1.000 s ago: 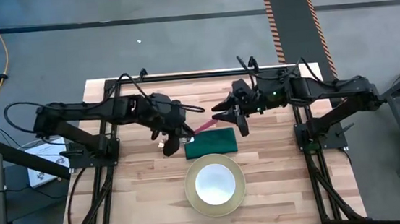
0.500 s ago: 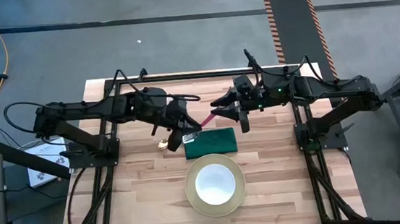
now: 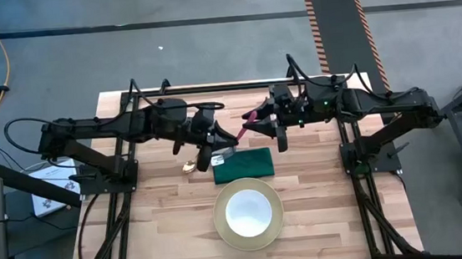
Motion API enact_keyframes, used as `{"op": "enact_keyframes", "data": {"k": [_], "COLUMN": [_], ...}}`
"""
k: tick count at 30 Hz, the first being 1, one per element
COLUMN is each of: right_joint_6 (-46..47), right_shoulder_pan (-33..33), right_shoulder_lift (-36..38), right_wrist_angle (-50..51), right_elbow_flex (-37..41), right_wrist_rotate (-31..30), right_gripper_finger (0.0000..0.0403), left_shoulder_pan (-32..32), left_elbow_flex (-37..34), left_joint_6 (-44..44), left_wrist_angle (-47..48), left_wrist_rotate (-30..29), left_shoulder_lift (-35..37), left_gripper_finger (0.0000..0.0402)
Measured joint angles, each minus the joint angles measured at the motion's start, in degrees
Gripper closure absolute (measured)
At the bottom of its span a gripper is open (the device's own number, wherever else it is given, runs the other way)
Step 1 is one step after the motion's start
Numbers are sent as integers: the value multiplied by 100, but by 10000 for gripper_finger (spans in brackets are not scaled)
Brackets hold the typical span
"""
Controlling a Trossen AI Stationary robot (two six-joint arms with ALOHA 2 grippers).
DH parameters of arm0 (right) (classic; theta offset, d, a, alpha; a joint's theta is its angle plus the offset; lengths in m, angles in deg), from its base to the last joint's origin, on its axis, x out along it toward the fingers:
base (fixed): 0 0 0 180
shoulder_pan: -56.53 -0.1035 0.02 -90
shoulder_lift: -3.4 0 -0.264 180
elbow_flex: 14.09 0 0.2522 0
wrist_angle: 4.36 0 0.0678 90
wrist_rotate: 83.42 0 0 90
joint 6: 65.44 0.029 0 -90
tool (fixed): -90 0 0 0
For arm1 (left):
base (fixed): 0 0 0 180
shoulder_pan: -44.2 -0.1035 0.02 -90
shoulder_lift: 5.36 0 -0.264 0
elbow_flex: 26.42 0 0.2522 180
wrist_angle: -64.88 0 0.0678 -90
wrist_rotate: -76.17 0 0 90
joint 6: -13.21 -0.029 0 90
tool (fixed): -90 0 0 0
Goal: Set table place
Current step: Put the red fork to the right of the yellow plate
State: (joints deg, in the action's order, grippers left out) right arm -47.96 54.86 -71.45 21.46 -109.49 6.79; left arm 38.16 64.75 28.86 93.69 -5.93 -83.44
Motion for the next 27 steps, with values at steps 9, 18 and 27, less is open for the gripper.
{"op": "enact_keyframes", "data": {"k": [9, 18, 27], "right_joint_6": [-148, -254, -316], "right_shoulder_pan": [0, 0, 0], "right_shoulder_lift": [2, 2, 0], "right_wrist_angle": [-206, -495, -640], "right_elbow_flex": [0, -2, -2], "right_wrist_rotate": [-68, -61, -42], "right_gripper_finger": [291, 318, 334], "left_shoulder_pan": [0, 0, 0], "left_elbow_flex": [0, -2, -2], "left_joint_6": [166, 277, 282], "left_wrist_angle": [-455, -860, -960], "left_wrist_rotate": [4, 0, -2], "left_shoulder_lift": [0, -2, 0], "left_gripper_finger": [374, 374, 374]}}
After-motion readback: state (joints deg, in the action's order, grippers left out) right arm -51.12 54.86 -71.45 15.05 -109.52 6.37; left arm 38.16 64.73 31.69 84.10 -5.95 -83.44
